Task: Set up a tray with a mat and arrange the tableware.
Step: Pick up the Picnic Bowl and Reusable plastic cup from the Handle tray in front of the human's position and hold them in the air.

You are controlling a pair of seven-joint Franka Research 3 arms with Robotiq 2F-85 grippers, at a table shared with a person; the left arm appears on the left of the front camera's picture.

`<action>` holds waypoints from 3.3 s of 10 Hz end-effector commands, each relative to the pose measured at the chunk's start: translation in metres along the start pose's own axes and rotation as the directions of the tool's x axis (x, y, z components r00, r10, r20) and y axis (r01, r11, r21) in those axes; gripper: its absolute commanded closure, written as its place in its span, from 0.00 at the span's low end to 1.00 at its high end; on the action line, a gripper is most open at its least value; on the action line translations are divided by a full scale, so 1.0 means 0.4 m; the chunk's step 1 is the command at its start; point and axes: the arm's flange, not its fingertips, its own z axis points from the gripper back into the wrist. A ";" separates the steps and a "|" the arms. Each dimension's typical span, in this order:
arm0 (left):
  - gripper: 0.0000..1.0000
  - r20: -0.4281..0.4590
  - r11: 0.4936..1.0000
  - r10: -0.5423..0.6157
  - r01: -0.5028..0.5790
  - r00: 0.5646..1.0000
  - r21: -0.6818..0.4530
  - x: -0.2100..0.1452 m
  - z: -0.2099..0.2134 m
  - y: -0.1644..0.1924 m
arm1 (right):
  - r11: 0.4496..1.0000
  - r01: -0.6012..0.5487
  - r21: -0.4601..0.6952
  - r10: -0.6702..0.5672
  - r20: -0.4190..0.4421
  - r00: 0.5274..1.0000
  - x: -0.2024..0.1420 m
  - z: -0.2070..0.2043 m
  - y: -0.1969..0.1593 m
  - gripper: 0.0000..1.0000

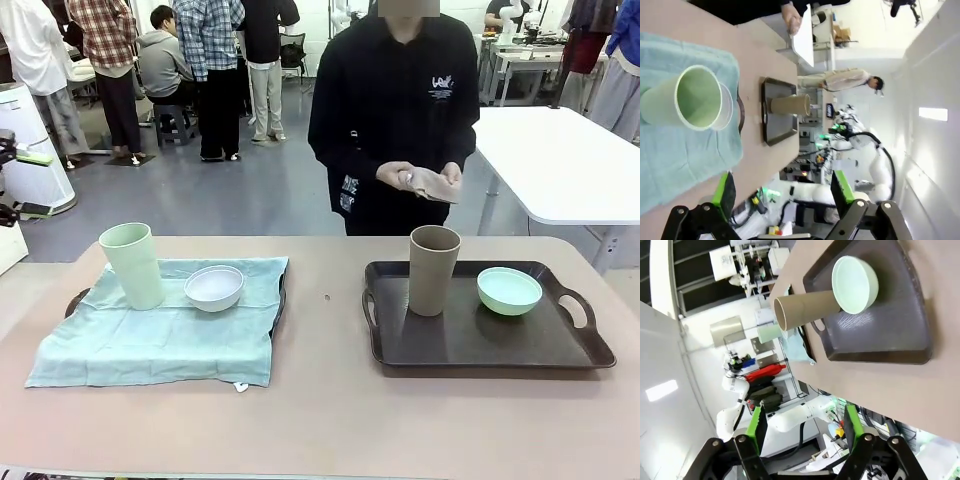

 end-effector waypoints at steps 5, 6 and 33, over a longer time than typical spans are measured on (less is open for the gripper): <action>0.00 -0.110 0.998 0.021 -0.027 0.994 -0.056 -0.052 0.126 0.004 | 0.999 0.037 0.034 -0.037 0.015 0.999 -0.039 0.114 -0.054 0.19; 0.00 -0.110 0.998 0.021 -0.027 0.994 -0.056 -0.052 0.126 0.004 | 0.999 0.037 0.034 -0.037 0.015 0.999 -0.039 0.114 -0.054 0.19; 0.00 -0.392 0.467 -0.622 0.722 0.678 0.510 -0.017 -0.480 -0.392 | 0.769 0.000 -0.639 0.125 0.150 0.981 0.090 -0.033 0.293 0.19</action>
